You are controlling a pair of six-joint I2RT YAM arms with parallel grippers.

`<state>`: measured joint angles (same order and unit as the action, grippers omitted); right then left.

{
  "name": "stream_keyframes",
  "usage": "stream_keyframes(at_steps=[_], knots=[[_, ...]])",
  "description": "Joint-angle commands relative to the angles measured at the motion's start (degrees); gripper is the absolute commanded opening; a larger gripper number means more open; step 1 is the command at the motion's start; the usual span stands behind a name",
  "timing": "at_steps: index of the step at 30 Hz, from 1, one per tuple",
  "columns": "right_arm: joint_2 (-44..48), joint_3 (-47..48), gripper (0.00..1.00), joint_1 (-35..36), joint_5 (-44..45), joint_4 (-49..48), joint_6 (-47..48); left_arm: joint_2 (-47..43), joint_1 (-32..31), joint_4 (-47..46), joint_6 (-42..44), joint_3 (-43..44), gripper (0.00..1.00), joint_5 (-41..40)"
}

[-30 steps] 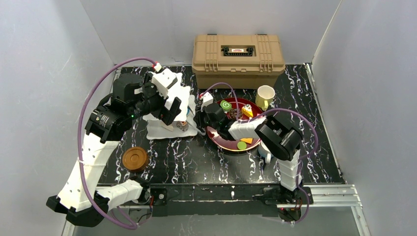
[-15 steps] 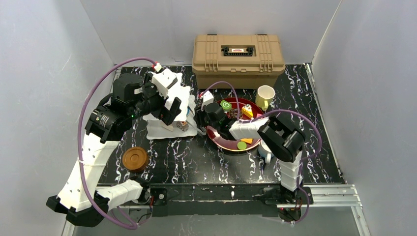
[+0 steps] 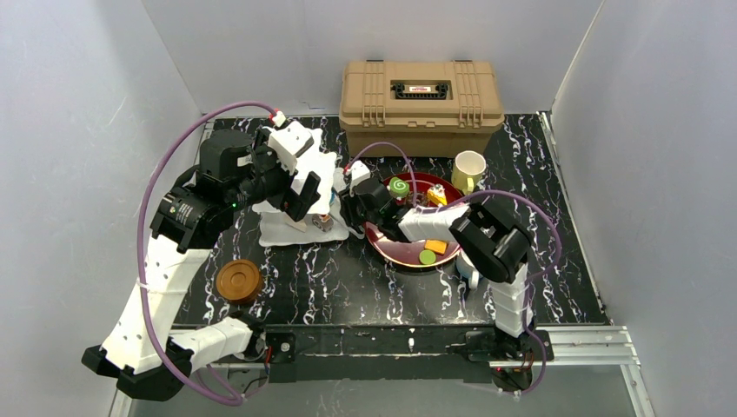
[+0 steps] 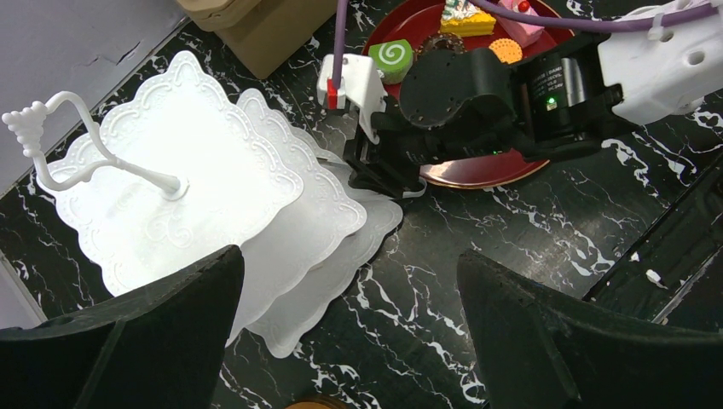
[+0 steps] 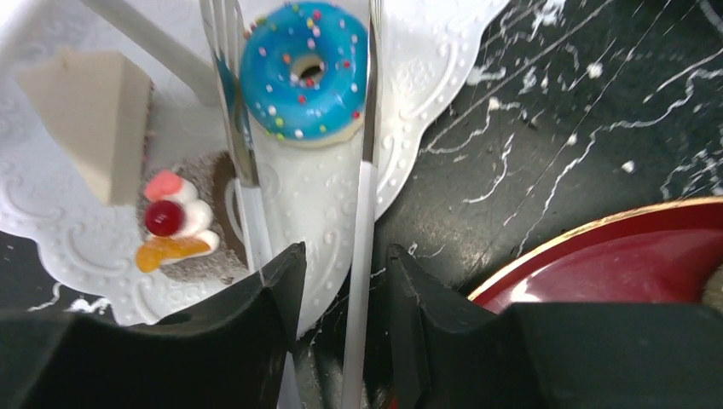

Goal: Serve the afternoon tea
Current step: Pick up the clamp from the desert table.

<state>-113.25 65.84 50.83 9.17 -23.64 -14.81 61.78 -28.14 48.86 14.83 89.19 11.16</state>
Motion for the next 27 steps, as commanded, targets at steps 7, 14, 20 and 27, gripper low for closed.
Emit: stream_keyframes(at_steps=[7,14,20,27], knots=[[-1.81,2.80,0.26,0.41,-0.60,4.85,1.04,-0.61,0.15,-0.23,-0.28,1.33,0.93,0.96],[3.40,4.78,0.03,0.43,2.20,7.32,3.56,-0.52,0.19,-0.26,-0.36,1.52,0.93,1.16],[7.36,5.47,0.01,0.52,3.73,11.99,6.35,-0.69,0.19,-0.28,-0.25,1.13,0.93,1.30],[11.20,0.01,0.04,1.32,5.38,8.61,10.36,-0.70,0.19,-0.51,-0.65,0.96,0.93,1.67]])
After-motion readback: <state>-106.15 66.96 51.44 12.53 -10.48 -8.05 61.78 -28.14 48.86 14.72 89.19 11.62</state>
